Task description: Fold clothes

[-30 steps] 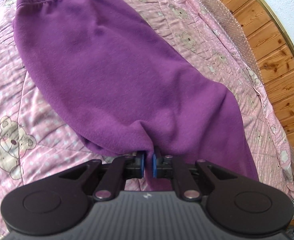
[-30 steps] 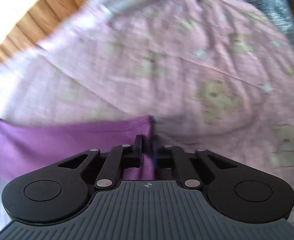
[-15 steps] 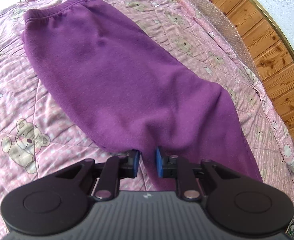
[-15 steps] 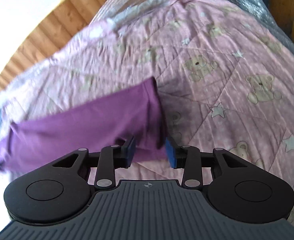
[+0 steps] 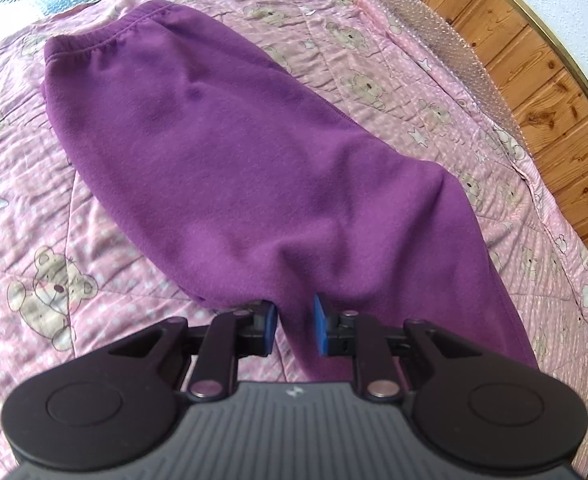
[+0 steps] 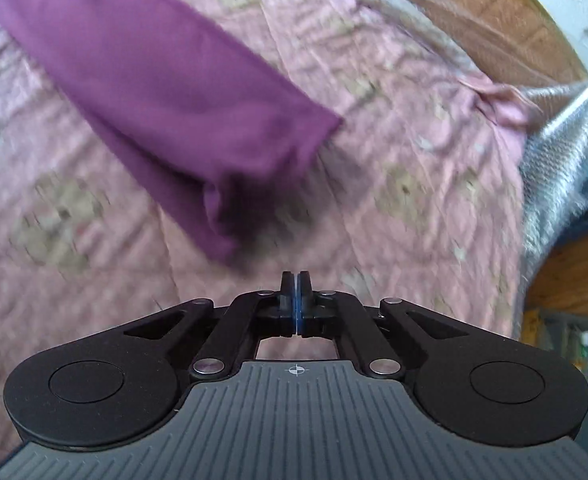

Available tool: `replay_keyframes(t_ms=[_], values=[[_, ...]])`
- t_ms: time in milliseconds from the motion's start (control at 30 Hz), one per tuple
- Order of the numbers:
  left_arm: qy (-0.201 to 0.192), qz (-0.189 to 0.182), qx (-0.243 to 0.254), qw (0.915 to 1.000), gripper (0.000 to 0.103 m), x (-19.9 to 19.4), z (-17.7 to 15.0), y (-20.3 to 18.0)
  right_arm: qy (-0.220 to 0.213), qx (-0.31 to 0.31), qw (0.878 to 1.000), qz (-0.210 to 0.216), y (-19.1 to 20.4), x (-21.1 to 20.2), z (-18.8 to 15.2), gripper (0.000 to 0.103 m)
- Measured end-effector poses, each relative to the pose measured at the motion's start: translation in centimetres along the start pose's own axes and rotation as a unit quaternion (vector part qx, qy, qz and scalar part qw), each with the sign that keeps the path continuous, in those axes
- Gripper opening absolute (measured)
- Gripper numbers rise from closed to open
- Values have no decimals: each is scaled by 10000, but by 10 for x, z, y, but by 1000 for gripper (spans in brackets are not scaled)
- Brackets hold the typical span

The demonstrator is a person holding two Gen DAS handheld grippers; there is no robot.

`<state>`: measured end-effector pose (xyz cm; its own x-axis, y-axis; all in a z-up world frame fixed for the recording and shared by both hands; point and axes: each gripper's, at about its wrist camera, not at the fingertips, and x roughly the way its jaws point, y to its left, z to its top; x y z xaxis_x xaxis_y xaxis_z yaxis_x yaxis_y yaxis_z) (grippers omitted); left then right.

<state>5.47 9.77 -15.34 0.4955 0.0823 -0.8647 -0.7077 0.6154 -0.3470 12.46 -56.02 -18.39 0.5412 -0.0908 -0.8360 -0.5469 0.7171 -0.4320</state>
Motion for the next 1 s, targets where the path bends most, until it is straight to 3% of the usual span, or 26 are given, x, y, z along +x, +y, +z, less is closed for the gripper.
replay_keyframes(t_ms=[100, 167, 200, 267, 400, 500, 567, 667, 700, 733, 767, 800, 867, 1000], values=[[10, -161, 39, 9999, 18, 0, 3, 4, -169, 551, 9981, -221, 4, -27, 6, 11], [27, -234, 362, 9991, 19, 0, 7, 1, -369, 966, 9942, -288, 9, -49, 12, 18], [37, -254, 573, 9980, 19, -1, 9, -3, -526, 925, 9942, -126, 29, -58, 30, 31], [88, -374, 970, 9945, 20, -2, 14, -9, -841, 837, 9927, 203, 68, -76, 64, 44], [292, -1019, 1026, 9891, 22, -8, 37, -4, -1463, 655, 9833, 859, 147, -113, 133, 48], [363, -1543, 873, 9835, 22, -11, 56, 5, -1938, -37, 9707, 1424, 236, -125, 203, 59], [371, -1841, 773, 9792, 25, -11, 66, 9, -2091, -553, 9628, 1617, 294, -124, 247, 59], [463, -2037, 842, 9743, 26, 1, 77, 12, -2053, -1196, 9599, 1491, 366, -108, 303, 58], [468, -2046, 881, 9738, 26, 5, 81, 13, -1959, -1336, 9624, 1323, 381, -100, 318, 50], [504, -2089, 872, 9727, 26, 8, 83, 15, -1785, -1360, 9657, 1307, 388, -93, 330, 40], [540, -2132, 864, 9717, 26, 12, 86, 17, -1610, -1383, 9686, 1291, 394, -85, 342, 9], [571, -2179, 855, 9705, 26, 15, 88, 19, -1518, -1152, 9715, 1408, 388, -84, 352, 5], [559, -2327, 829, 9674, 27, 12, 91, 27, -1355, -660, 9739, 1699, 371, -82, 366, 5], [632, -2592, 823, 9602, 27, 4, 90, 39, -1066, 151, 9667, 2321, 337, -77, 381, 6]])
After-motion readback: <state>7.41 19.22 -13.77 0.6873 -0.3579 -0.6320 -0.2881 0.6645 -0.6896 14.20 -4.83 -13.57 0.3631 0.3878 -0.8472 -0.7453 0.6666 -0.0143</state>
